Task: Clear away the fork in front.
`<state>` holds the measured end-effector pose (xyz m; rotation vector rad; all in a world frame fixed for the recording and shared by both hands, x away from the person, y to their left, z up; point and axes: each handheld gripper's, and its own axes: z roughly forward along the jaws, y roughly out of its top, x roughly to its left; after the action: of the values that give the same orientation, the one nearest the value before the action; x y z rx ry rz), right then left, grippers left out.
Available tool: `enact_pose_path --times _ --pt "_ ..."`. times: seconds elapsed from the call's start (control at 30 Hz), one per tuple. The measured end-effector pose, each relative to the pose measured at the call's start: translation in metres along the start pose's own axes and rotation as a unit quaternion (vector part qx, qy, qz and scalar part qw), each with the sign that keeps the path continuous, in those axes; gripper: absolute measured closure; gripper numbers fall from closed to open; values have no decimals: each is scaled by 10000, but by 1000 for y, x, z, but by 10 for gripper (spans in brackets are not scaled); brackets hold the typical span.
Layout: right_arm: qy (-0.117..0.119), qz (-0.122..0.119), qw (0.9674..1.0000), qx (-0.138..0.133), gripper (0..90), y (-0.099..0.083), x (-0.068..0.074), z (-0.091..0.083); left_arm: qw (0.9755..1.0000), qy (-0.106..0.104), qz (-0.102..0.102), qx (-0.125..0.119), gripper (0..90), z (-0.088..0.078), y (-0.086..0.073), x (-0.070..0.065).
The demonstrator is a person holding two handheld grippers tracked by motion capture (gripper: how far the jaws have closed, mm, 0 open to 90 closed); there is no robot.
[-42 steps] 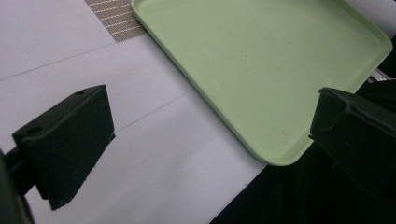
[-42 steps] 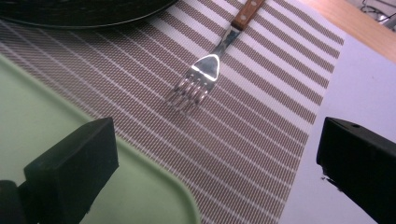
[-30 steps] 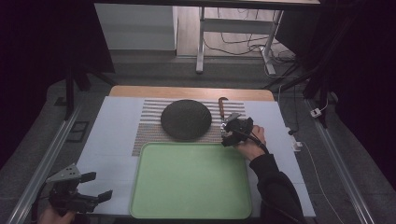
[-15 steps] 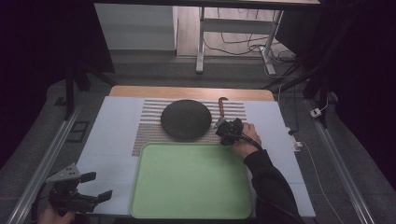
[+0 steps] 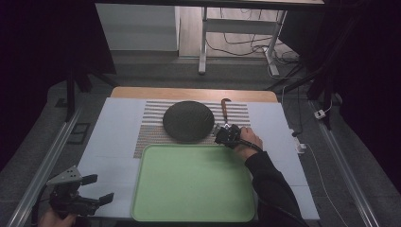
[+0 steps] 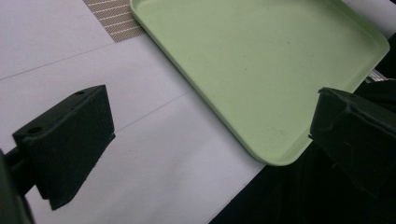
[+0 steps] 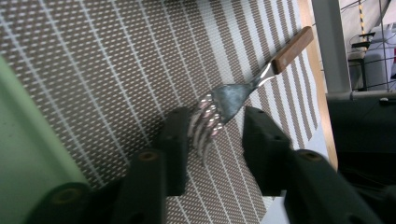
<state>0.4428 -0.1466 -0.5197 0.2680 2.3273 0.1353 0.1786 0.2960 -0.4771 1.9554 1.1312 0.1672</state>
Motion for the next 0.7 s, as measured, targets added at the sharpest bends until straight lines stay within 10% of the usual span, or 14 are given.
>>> enact_pose_path --times 0.13,0.37,0.63,0.7 --pt "-112 -170 9998 -3 879 -2 5 1 10000 -11 2 7 0 0 0 0" --pt "-353 -333 9988 14 900 -4 5 -5 10000 -2 16 13 0 0 0 0" --pt "-551 -213 9981 -151 900 -2 4 -16 10000 3 19 3 0 0 0 -1" --pt "-450 244 9979 -400 900 -3 -1 -25 10000 2 22 -4 0 0 0 -1"
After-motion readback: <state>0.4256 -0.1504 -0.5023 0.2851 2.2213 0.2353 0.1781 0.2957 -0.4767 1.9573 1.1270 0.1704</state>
